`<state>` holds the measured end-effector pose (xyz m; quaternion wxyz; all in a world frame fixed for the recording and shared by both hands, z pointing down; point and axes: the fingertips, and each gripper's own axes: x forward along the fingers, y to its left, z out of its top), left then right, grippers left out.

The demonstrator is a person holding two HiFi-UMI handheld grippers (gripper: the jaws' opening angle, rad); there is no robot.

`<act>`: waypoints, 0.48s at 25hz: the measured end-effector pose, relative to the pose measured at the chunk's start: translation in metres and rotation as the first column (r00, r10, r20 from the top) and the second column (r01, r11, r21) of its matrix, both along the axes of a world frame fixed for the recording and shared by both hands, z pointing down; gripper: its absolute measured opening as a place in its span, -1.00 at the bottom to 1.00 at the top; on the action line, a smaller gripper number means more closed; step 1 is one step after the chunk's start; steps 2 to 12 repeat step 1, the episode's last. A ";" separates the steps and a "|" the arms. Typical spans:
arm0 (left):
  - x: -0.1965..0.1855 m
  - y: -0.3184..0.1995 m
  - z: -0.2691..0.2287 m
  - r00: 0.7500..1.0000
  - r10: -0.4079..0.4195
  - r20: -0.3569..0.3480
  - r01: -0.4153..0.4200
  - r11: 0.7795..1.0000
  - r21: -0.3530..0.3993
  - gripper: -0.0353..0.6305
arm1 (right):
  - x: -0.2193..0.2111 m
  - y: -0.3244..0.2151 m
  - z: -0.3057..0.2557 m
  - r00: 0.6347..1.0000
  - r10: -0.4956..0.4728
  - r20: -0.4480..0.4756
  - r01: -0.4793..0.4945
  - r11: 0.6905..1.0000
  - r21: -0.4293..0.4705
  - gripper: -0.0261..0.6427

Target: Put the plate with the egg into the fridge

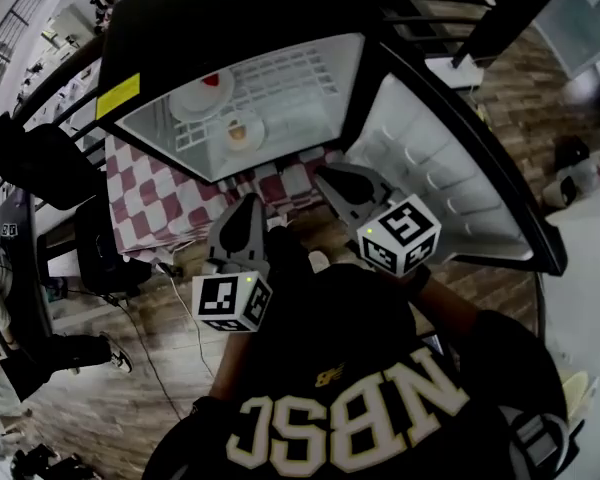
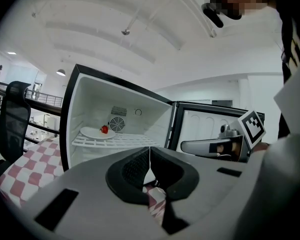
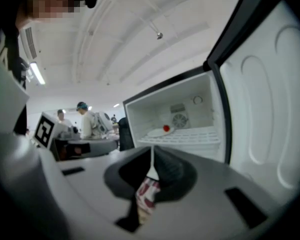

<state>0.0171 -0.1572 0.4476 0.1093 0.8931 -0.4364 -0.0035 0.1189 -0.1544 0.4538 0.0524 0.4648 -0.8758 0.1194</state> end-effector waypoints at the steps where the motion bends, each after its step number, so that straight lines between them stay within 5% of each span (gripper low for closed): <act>1: 0.001 -0.006 0.001 1.000 -0.012 -0.011 0.012 1.000 0.011 -0.81 | 0.003 -0.008 -0.001 1.000 -0.016 -0.015 0.017 1.000 0.012 -0.83; 12: 0.001 -0.006 0.001 1.000 -0.012 -0.011 0.012 1.000 0.011 -0.81 | 0.003 -0.008 -0.001 1.000 -0.016 -0.015 0.017 1.000 0.012 -0.83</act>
